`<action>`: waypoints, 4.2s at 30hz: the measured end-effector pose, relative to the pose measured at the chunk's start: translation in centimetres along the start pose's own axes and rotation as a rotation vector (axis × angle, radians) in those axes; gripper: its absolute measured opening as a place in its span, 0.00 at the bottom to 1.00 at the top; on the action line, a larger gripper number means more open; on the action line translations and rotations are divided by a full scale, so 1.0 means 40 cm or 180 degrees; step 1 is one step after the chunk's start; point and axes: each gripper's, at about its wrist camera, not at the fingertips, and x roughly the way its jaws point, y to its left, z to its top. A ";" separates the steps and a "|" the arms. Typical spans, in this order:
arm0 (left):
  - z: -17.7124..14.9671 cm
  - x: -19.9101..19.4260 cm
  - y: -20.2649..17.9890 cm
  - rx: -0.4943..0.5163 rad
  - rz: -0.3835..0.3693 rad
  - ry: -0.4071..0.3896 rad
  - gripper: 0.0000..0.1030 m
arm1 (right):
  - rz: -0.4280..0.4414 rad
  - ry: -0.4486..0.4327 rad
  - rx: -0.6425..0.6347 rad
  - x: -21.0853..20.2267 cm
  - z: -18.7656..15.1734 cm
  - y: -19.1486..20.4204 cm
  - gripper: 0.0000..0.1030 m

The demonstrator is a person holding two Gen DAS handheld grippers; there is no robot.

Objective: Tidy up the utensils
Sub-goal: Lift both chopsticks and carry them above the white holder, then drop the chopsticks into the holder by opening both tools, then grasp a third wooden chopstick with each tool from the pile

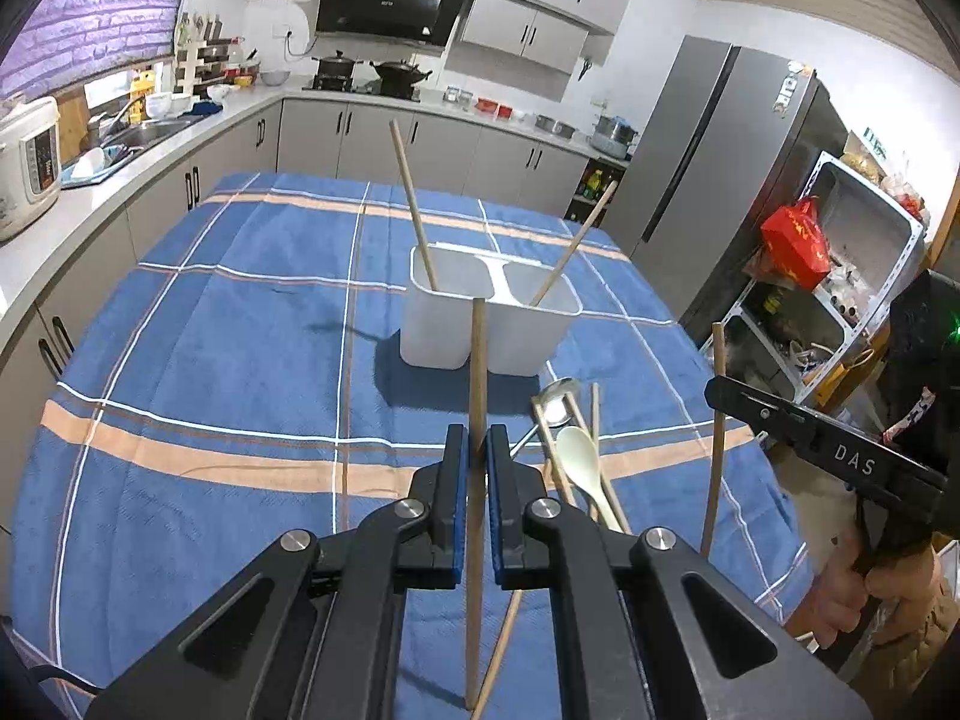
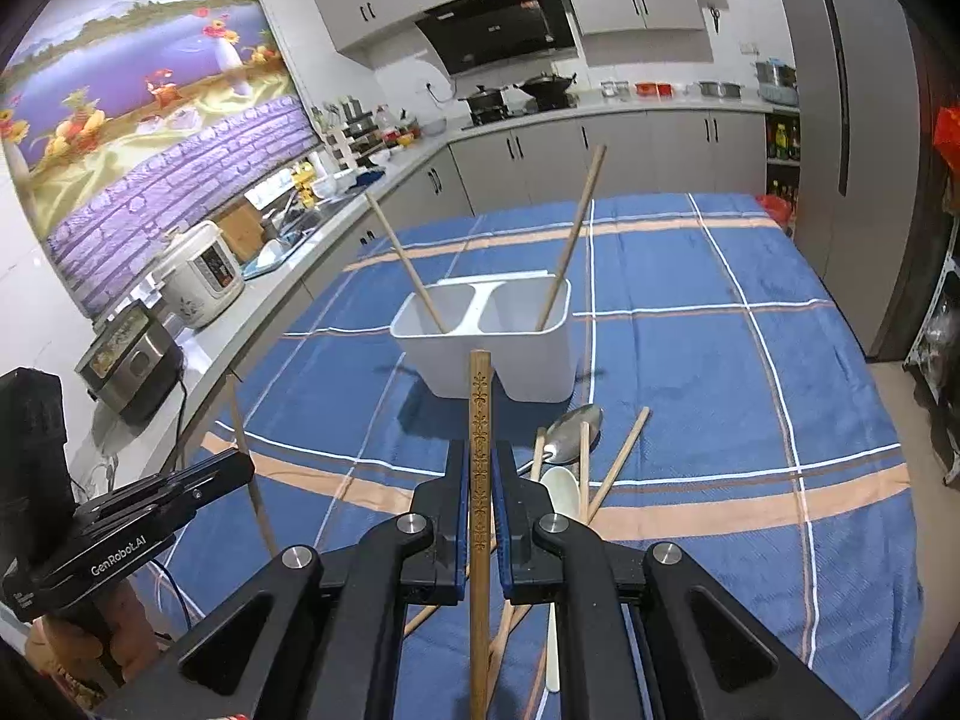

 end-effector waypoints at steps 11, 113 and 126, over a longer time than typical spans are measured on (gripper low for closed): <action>0.021 -0.117 -0.036 0.0025 -0.0070 -0.0338 0.05 | 0.0044 -0.0295 -0.0058 -0.100 0.006 0.019 0.07; -0.167 0.363 -0.136 0.0825 0.0179 0.1229 0.05 | -0.0680 0.0976 -0.0108 0.283 -0.154 -0.141 0.08; -0.169 0.291 0.029 -0.0092 0.0025 0.1369 0.05 | -0.0797 0.1197 0.0268 0.151 -0.220 -0.253 0.08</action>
